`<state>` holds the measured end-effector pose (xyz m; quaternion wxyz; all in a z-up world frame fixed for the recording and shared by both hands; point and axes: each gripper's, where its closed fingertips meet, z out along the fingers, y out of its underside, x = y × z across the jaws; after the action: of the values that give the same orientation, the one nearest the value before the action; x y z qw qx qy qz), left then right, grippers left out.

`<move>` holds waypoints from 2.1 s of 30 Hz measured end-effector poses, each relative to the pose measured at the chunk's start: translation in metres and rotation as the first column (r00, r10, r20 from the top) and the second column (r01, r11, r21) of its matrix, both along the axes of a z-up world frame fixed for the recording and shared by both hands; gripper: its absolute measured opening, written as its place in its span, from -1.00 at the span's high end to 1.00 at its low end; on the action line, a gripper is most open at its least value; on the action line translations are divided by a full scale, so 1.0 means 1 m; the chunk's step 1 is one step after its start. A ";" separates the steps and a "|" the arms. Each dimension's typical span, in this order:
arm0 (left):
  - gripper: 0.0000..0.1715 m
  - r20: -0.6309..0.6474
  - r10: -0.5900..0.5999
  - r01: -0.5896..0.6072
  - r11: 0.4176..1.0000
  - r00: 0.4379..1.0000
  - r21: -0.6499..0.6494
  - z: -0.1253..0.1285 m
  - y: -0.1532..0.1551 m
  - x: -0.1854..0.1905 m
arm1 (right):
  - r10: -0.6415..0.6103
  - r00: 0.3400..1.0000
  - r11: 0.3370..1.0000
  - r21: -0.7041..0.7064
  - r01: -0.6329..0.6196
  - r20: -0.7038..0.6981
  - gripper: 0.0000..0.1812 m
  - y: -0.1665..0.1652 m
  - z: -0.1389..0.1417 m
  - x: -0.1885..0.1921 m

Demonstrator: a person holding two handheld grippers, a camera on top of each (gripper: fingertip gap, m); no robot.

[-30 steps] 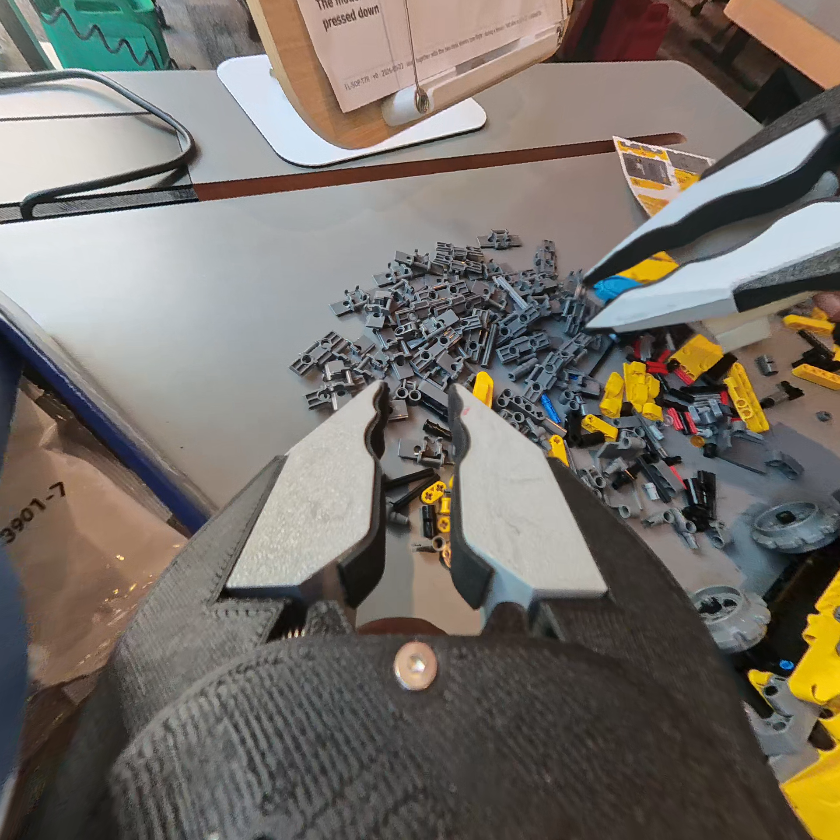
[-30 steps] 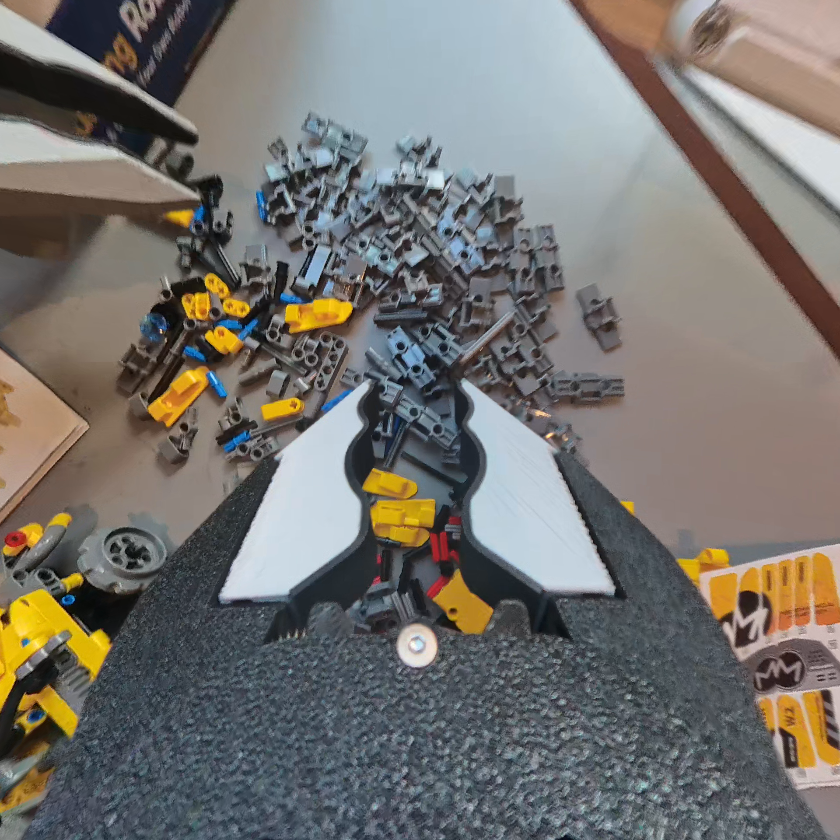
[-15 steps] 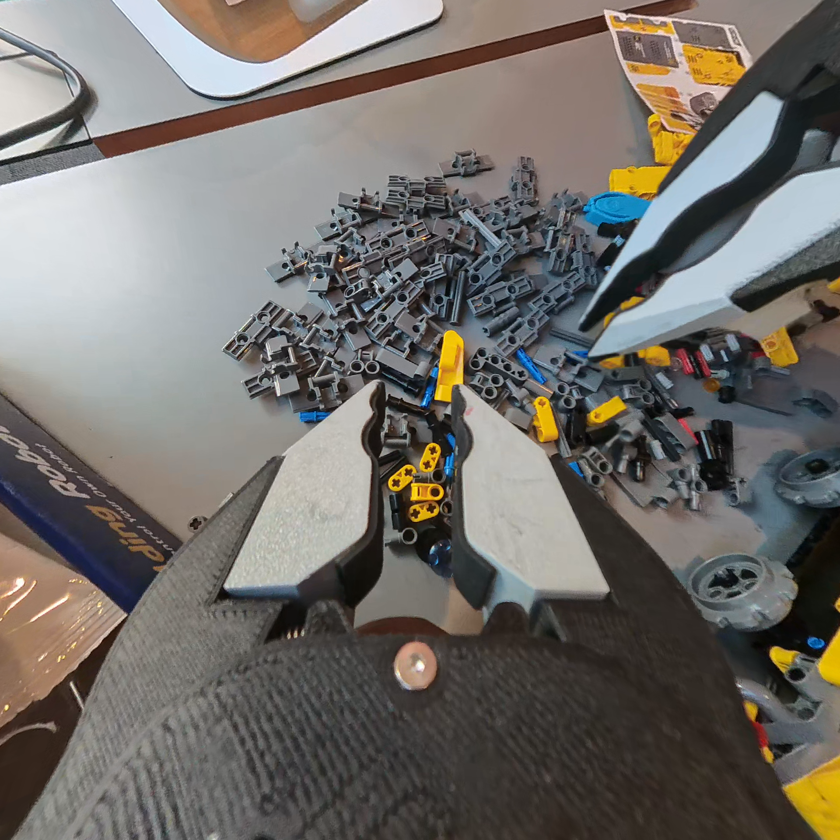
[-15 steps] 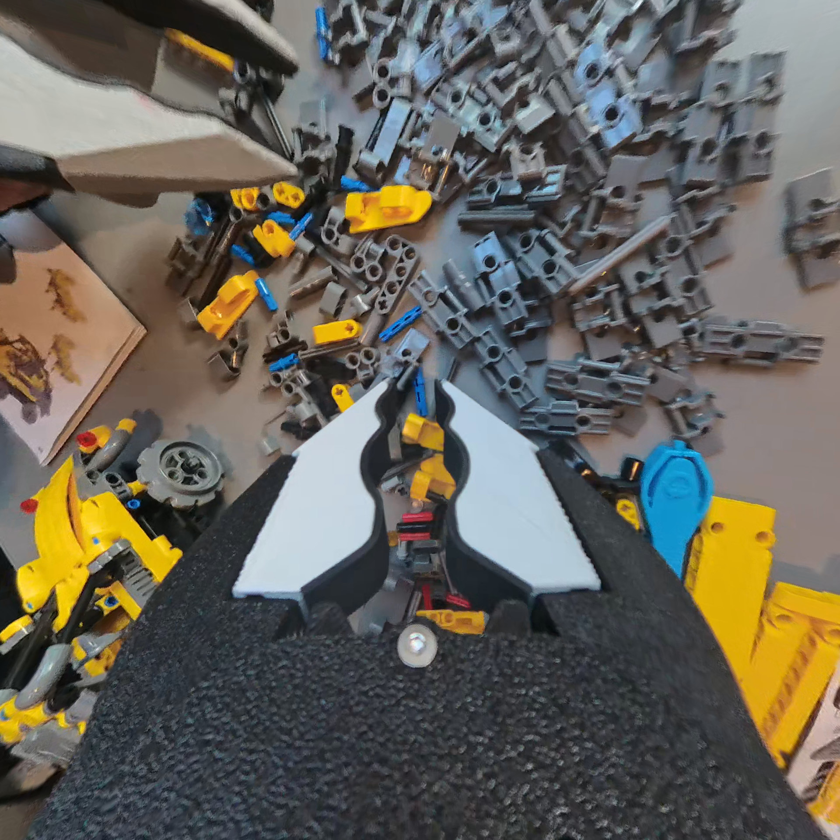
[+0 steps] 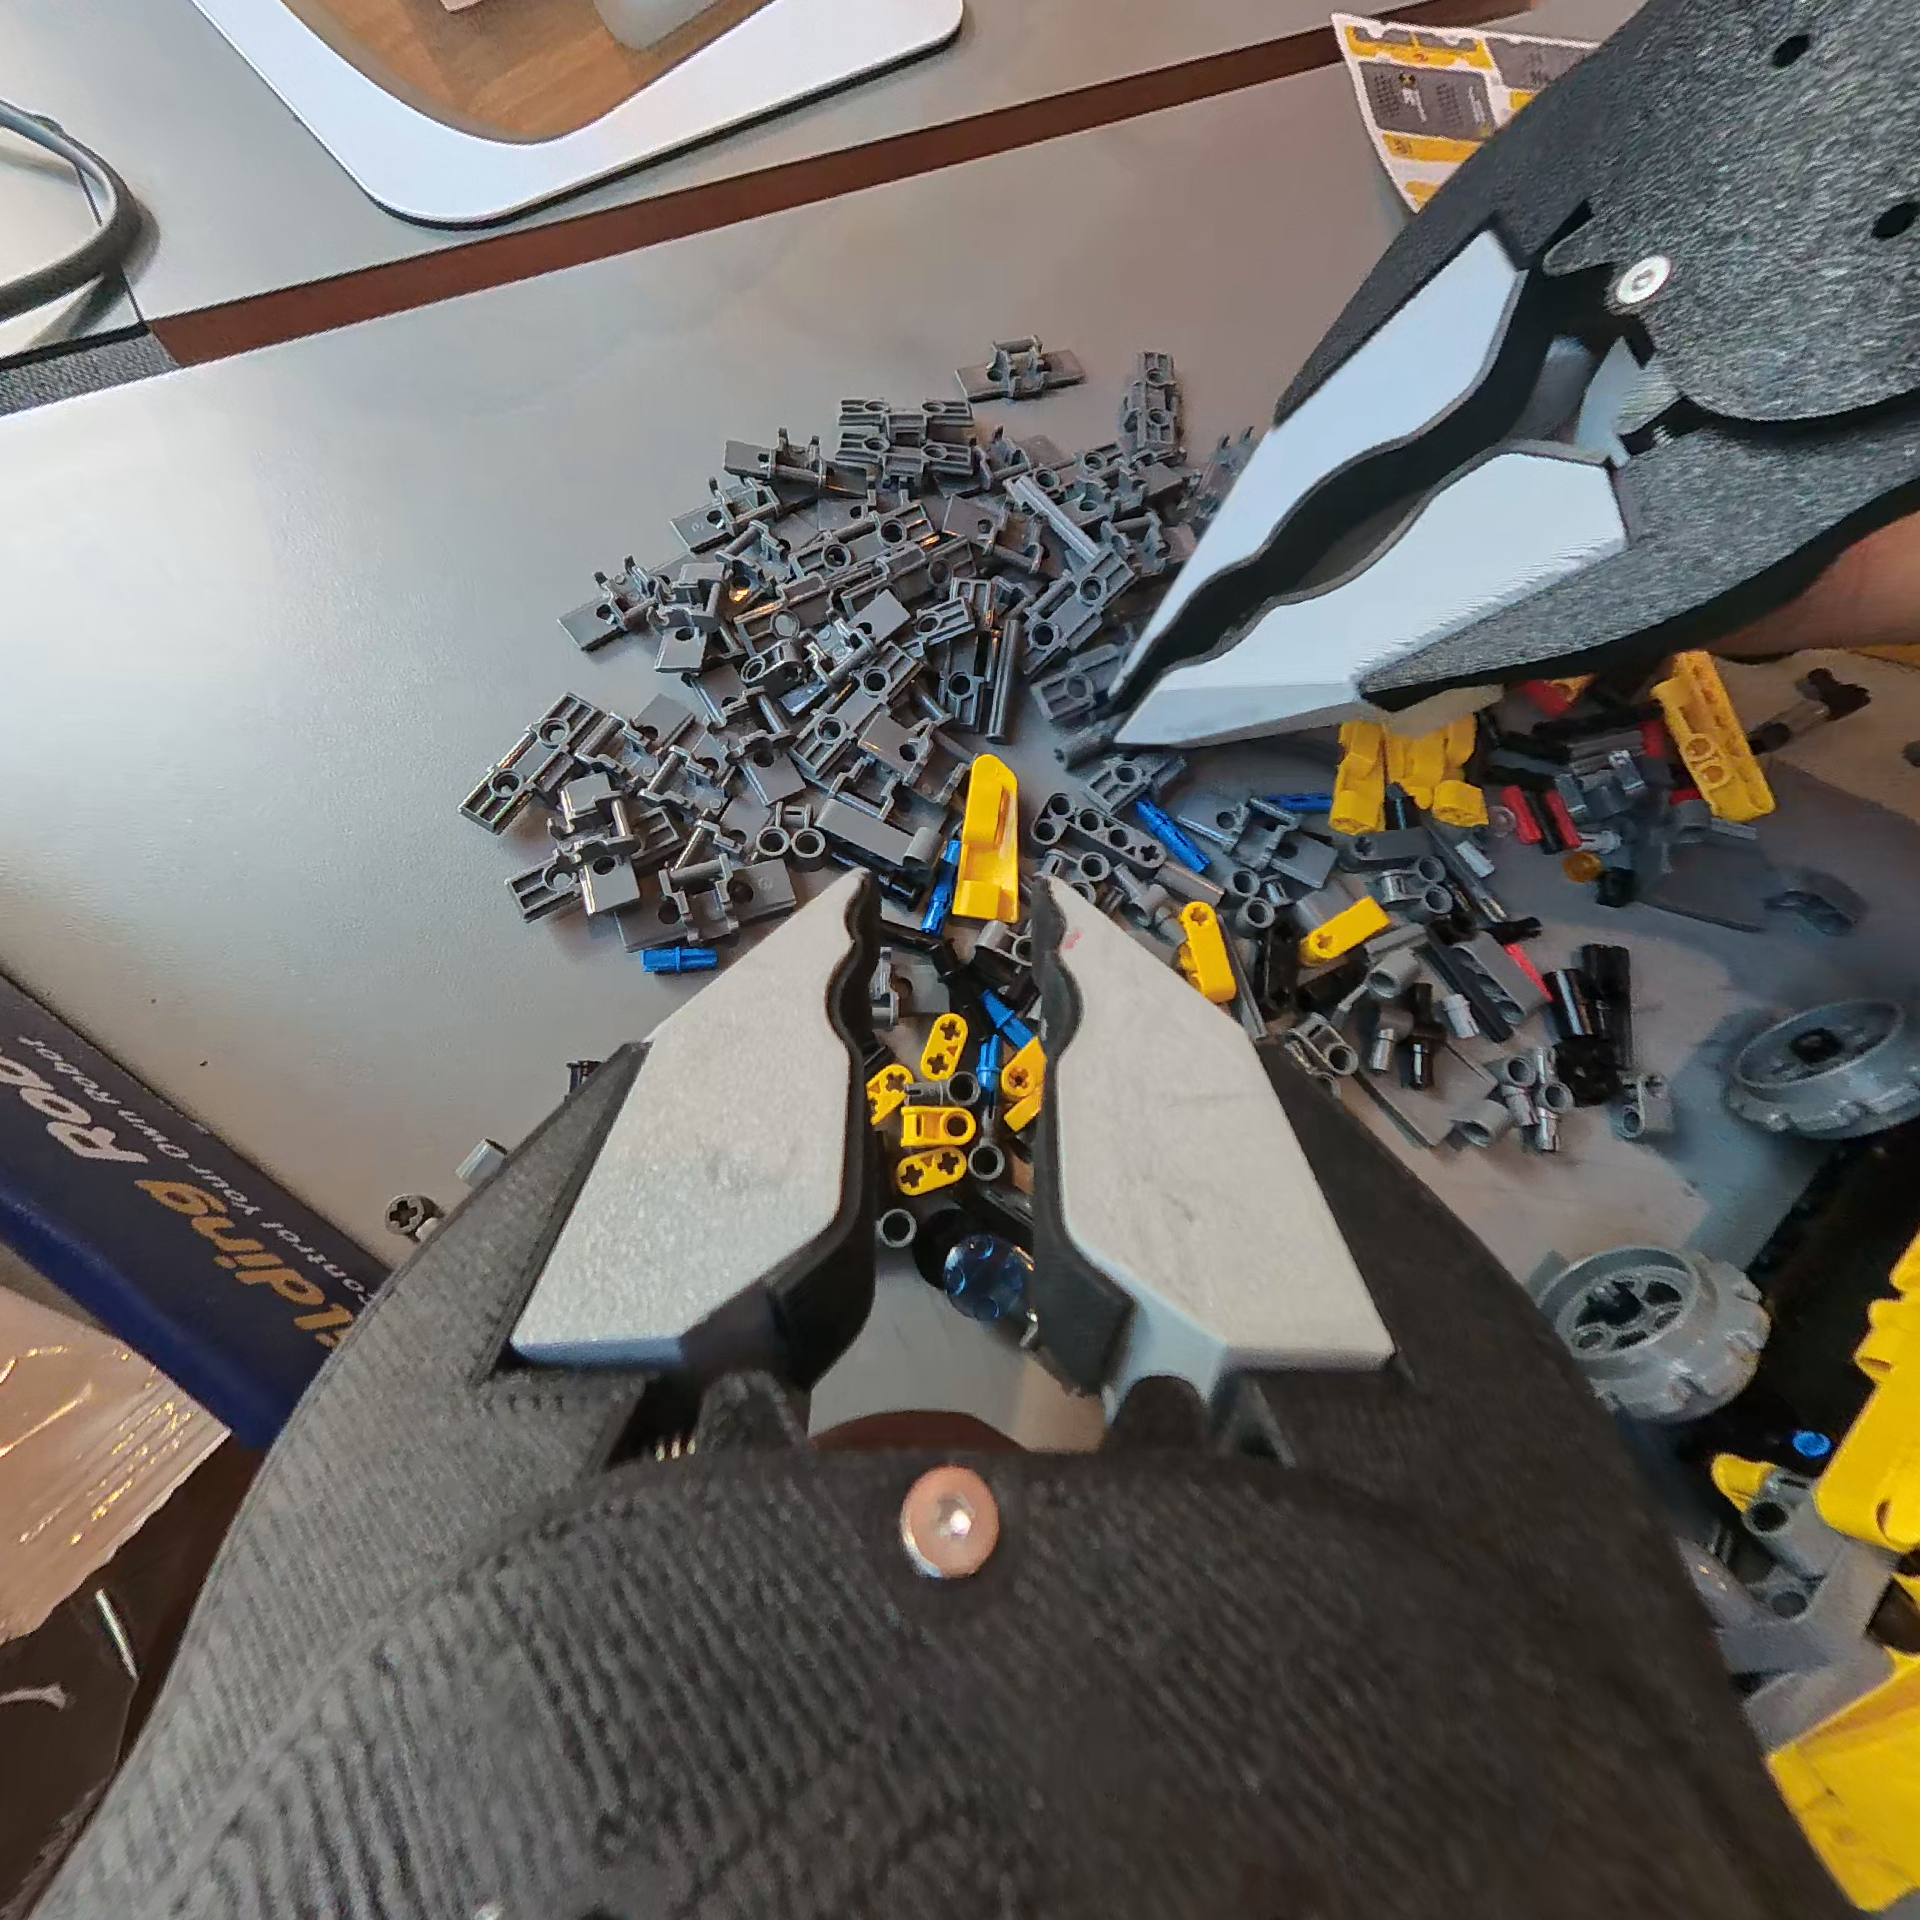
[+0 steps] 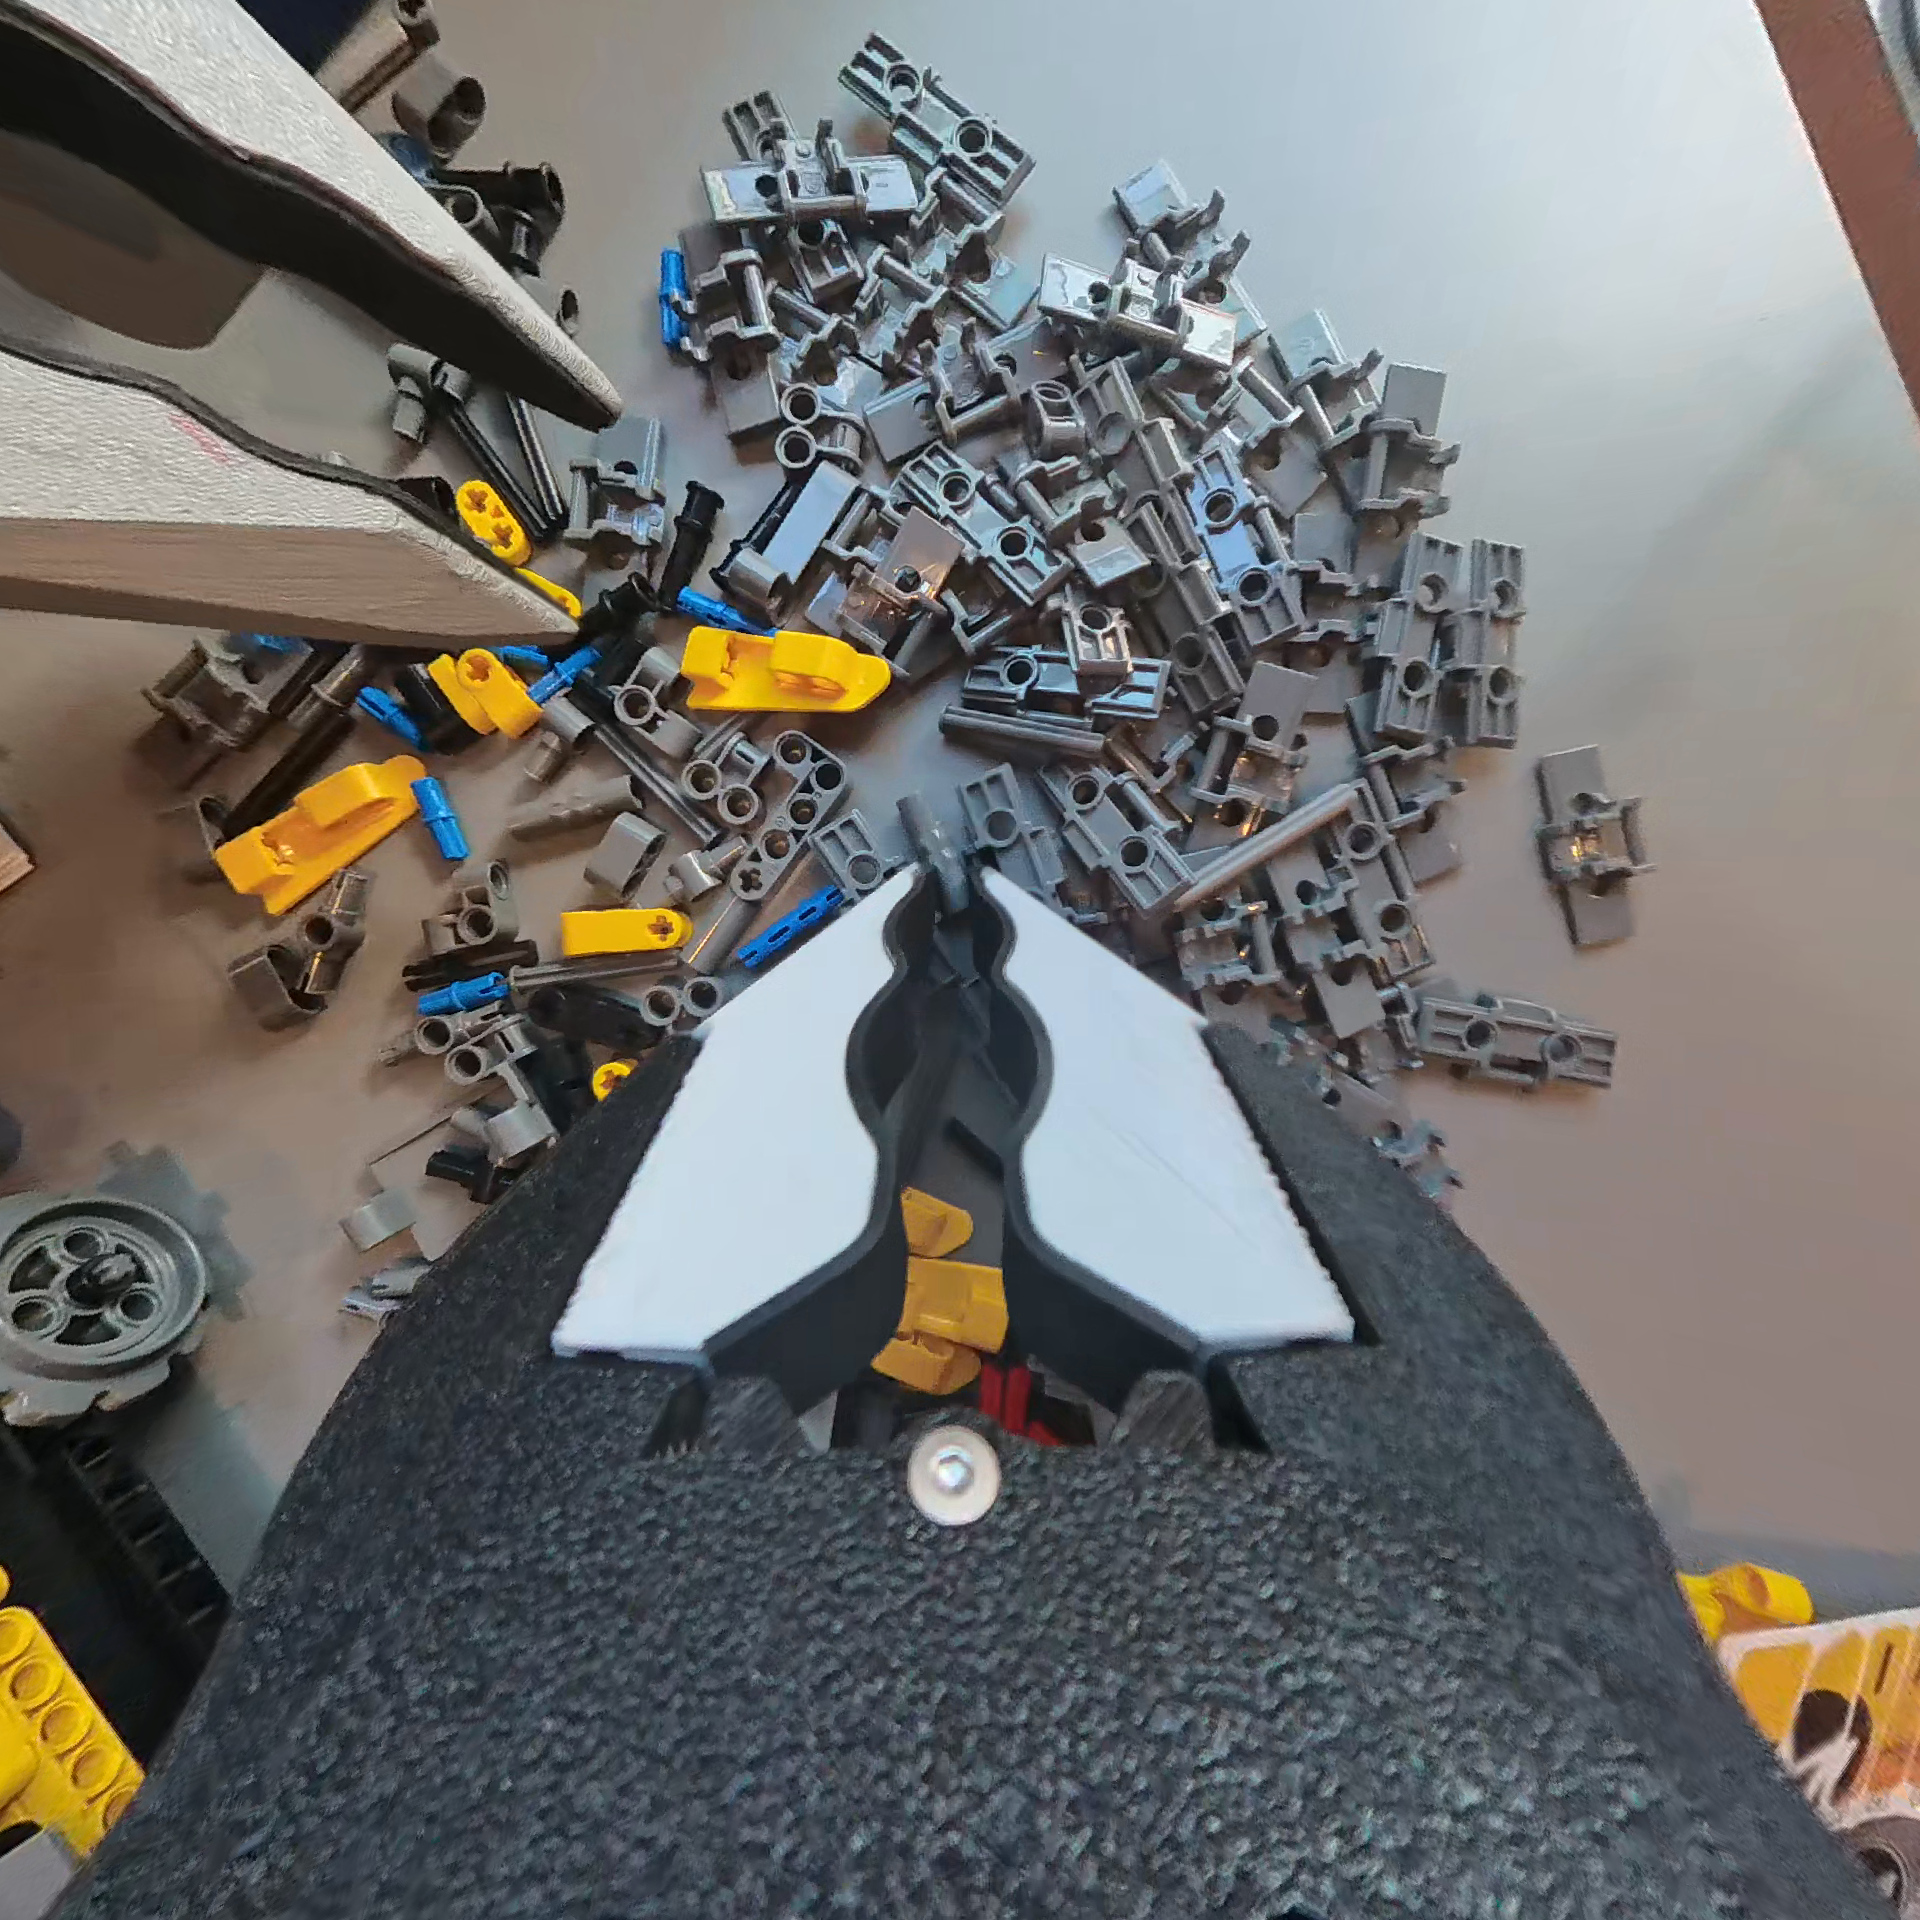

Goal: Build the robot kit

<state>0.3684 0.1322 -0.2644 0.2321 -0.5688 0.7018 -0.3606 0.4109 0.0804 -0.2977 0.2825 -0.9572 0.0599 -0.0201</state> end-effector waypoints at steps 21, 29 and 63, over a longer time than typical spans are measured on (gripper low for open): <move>0.71 0.008 -0.016 0.016 1.000 1.000 0.007 0.004 -0.005 -0.002 | 0.005 1.000 1.000 0.014 -0.005 -0.028 0.96 0.006 -0.001 -0.006; 0.71 0.014 -0.012 0.012 1.000 1.000 -0.015 0.007 -0.004 -0.002 | -0.021 0.998 0.998 0.058 0.024 -0.060 0.97 0.008 0.011 -0.006; 0.74 0.117 -0.083 0.088 0.996 0.990 -0.030 0.035 -0.029 -0.011 | -0.513 0.852 0.854 0.040 0.519 -0.108 0.97 -0.289 0.013 -0.170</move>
<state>0.3579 0.1028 -0.2293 0.2468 -0.5203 0.7045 -0.4149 0.2411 -0.2091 -0.2846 0.2956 -0.8958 0.3284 -0.0484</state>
